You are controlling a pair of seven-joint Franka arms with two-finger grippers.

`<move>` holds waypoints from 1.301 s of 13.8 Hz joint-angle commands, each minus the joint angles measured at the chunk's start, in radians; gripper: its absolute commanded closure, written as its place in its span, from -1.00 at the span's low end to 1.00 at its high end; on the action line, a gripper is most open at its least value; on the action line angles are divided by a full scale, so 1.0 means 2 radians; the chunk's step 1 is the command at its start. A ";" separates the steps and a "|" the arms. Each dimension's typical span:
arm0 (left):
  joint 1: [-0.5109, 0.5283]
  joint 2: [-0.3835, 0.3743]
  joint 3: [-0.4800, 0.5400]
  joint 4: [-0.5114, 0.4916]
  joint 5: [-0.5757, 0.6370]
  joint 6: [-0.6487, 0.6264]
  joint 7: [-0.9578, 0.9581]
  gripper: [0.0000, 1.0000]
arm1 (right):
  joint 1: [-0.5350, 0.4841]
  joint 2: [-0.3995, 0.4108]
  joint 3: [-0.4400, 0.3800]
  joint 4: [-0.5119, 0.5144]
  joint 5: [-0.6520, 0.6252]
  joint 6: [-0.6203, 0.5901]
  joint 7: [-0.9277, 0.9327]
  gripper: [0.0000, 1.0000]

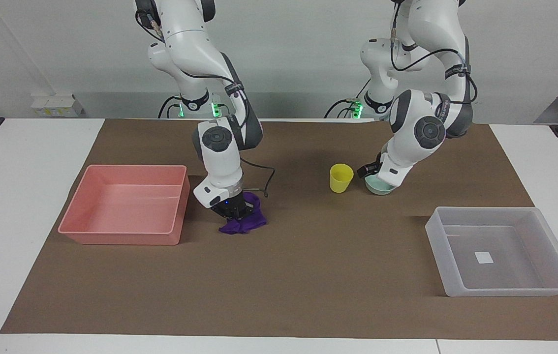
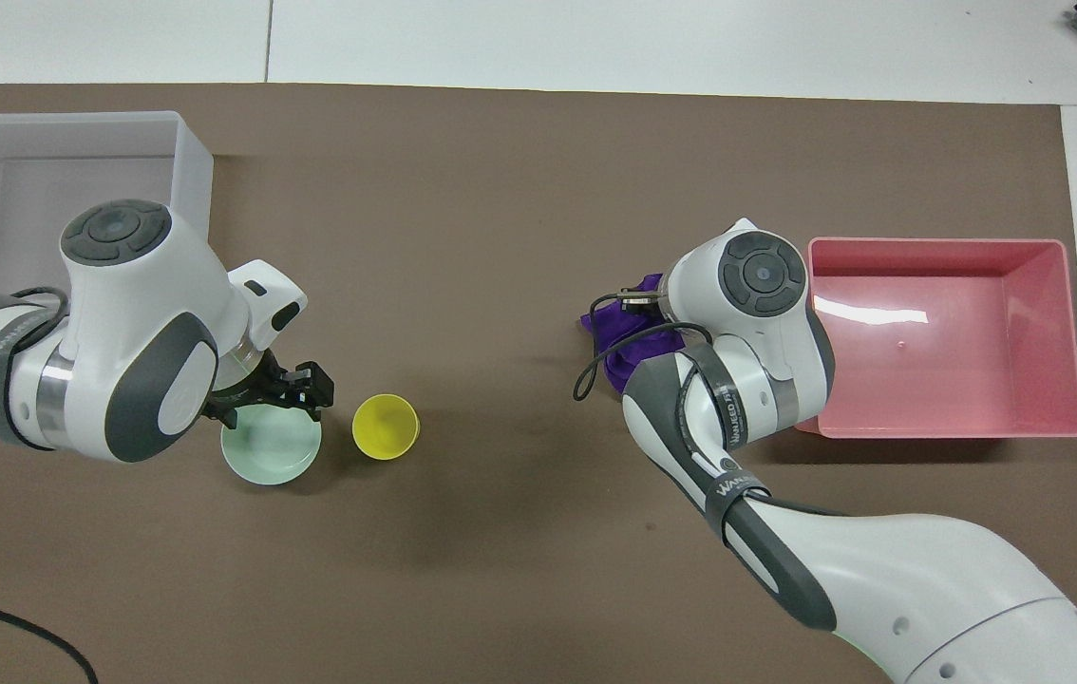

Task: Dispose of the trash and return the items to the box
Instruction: 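Carry the cloth into the pink tray while the left gripper lifts the bowl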

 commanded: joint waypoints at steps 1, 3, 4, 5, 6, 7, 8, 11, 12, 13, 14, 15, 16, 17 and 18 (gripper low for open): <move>-0.005 0.025 0.007 -0.005 -0.011 0.041 -0.069 -1.00 | -0.010 -0.055 0.000 0.013 0.008 -0.066 0.012 1.00; 0.014 0.038 0.007 -0.005 -0.011 0.049 -0.067 -1.00 | -0.017 -0.082 -0.005 0.033 0.005 -0.109 0.012 1.00; 0.012 0.045 0.006 -0.007 -0.011 0.049 -0.067 -1.00 | -0.031 -0.094 -0.006 0.038 -0.001 -0.124 0.008 1.00; 0.009 0.046 0.006 -0.007 -0.011 0.048 -0.069 -0.71 | -0.041 -0.106 -0.006 0.039 -0.005 -0.132 0.004 1.00; 0.009 0.047 0.006 -0.008 -0.012 0.047 -0.070 -0.13 | -0.056 -0.120 -0.006 0.039 -0.011 -0.139 -0.004 1.00; 0.008 0.047 0.005 -0.008 -0.012 0.046 -0.071 0.42 | -0.072 -0.131 -0.006 0.039 -0.020 -0.149 -0.019 1.00; 0.008 0.047 0.005 -0.008 -0.014 0.046 -0.072 0.66 | -0.088 -0.139 -0.006 0.039 -0.024 -0.159 -0.035 1.00; 0.009 0.048 0.006 -0.007 -0.016 0.044 -0.071 1.00 | -0.151 -0.150 -0.006 0.031 -0.030 -0.164 -0.127 1.00; 0.009 0.048 0.006 -0.006 -0.016 0.043 -0.071 1.00 | -0.171 -0.150 -0.005 0.026 -0.030 -0.162 -0.158 1.00; 0.009 0.048 0.006 -0.005 -0.016 0.042 -0.071 1.00 | -0.187 -0.150 -0.005 0.019 -0.030 -0.159 -0.182 1.00; 0.009 0.048 0.006 -0.002 -0.016 0.038 -0.071 1.00 | -0.201 -0.148 -0.005 0.006 -0.030 -0.152 -0.199 1.00; 0.008 0.046 0.005 0.005 -0.016 0.028 -0.072 1.00 | -0.211 -0.143 -0.006 -0.004 -0.030 -0.138 -0.206 1.00; 0.008 0.045 0.005 0.023 -0.016 0.000 -0.070 1.00 | -0.218 -0.138 -0.006 -0.020 -0.030 -0.116 -0.209 1.00; 0.009 0.044 0.006 0.046 -0.016 -0.035 -0.070 1.00 | -0.224 -0.135 -0.006 -0.037 -0.030 -0.089 -0.214 1.00; 0.009 0.041 0.006 0.067 -0.015 -0.068 -0.070 1.00 | -0.233 -0.128 -0.005 -0.054 -0.030 -0.059 -0.226 1.00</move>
